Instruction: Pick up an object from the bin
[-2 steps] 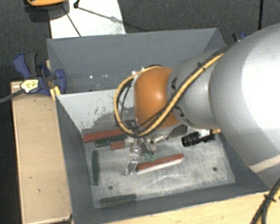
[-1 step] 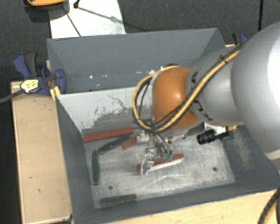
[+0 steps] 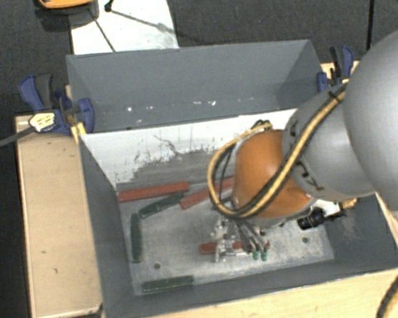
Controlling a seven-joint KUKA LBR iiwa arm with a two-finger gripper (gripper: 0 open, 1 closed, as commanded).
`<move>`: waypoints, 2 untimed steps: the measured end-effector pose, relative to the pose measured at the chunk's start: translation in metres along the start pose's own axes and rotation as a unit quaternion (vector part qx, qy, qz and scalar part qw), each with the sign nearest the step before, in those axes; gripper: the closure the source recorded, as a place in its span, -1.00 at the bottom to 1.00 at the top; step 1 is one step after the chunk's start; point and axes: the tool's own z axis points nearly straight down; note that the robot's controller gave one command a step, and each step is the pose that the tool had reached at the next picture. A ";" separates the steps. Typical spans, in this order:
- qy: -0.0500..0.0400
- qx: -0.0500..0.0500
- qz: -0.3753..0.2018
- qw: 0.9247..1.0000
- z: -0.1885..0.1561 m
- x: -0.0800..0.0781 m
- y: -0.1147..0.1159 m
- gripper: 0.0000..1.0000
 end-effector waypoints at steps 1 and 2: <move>0.000 0.000 0.001 1.000 0.000 0.000 0.000 1.00; 0.000 0.000 -0.008 1.000 -0.143 0.006 0.027 1.00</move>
Offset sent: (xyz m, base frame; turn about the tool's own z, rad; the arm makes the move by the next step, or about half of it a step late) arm -0.0035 0.0265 0.1428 -0.0140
